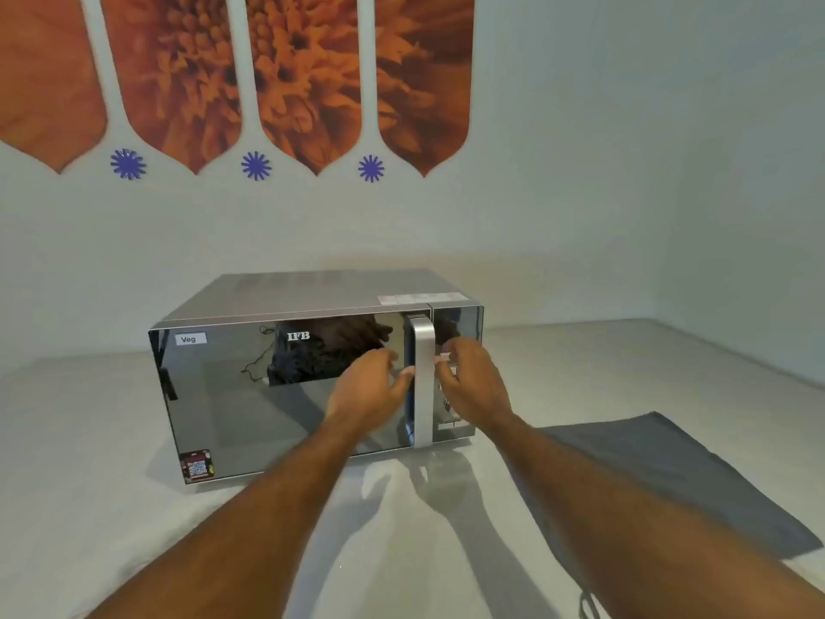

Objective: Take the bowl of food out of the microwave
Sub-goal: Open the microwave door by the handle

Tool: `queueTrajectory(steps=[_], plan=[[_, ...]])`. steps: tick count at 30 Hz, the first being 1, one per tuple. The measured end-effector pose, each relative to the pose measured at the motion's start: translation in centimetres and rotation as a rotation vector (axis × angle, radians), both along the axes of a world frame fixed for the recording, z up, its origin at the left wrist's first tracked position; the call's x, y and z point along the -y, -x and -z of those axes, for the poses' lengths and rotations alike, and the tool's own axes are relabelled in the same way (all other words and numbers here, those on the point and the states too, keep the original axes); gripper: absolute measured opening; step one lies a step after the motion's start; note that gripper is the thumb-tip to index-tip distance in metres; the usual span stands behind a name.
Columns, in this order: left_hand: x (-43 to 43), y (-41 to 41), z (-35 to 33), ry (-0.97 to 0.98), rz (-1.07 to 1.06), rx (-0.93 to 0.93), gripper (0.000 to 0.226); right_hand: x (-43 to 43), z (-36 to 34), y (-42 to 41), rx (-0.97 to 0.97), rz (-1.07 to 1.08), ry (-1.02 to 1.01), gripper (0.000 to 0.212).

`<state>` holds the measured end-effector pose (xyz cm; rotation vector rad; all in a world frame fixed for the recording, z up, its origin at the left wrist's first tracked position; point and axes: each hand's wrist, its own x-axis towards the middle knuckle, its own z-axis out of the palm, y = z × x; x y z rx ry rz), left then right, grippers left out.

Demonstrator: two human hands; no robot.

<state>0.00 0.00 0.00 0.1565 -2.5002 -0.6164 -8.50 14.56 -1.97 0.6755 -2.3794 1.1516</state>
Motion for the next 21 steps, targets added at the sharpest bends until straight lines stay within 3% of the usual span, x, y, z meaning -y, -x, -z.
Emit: queueTrajectory(steps=[4,6,11,21], plan=[[-3.0,2.9,-1.2,-0.420,0.050,0.005,0.042,-0.8,-2.4,2.1,-0.288,0.064,-0.070,0.042],[-3.6,4.2,-1.0,-0.562,0.033,-0.050,0.040,-1.2,-4.0,3.7,-0.306,0.061,-0.135,0.052],[-3.8,5.4,0.4,-0.595,0.030,-0.116,0.027,-1.7,-6.0,6.5,-0.142,-0.053,-0.340,0.048],[-3.8,5.9,0.8,-0.562,-0.015,-0.149,0.030,-1.7,-5.9,6.1,-0.152,-0.057,-0.150,0.039]])
